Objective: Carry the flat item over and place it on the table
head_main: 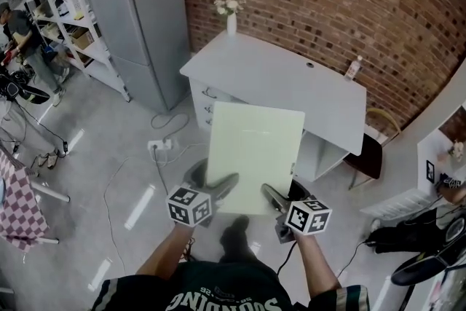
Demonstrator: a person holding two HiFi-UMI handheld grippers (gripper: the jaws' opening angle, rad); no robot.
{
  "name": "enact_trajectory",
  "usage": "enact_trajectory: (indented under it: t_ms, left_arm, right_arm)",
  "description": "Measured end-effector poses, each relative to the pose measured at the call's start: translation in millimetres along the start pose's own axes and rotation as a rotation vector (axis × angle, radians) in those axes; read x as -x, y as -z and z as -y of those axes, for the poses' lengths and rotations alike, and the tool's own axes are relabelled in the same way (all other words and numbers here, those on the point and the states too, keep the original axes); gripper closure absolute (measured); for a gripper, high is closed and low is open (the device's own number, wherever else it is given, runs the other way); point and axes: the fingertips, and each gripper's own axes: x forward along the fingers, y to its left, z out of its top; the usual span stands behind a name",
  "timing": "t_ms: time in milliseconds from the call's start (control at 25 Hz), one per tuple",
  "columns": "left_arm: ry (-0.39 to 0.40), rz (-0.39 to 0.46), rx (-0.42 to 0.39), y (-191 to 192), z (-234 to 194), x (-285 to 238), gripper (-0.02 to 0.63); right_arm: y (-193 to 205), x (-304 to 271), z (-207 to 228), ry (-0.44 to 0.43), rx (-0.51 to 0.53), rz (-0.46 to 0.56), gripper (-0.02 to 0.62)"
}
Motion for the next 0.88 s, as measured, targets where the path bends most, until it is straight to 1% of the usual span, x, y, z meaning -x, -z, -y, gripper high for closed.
enact_trajectory:
  t_ms: [400,640,880]
  left_arm:
    - [0.010,-0.030,-0.012,-21.7,-32.5,-74.3,0.170]
    - [0.013,-0.043,-0.020,-42.1,-57.5,-116.1,0.170]
    - [0.004,-0.047,-0.011,-53.3,-79.6,-156.6,0.172]
  right_arm:
    - [-42.8,-48.7,47.6,0.006,-0.032,-0.013,0.209]
    - [-73.9,-83.1,69.9,0.003,-0.047,-0.017,0.209]
    - [-101.0,-114.6,96.2,-0.006,-0.046,-0.021,0.209]
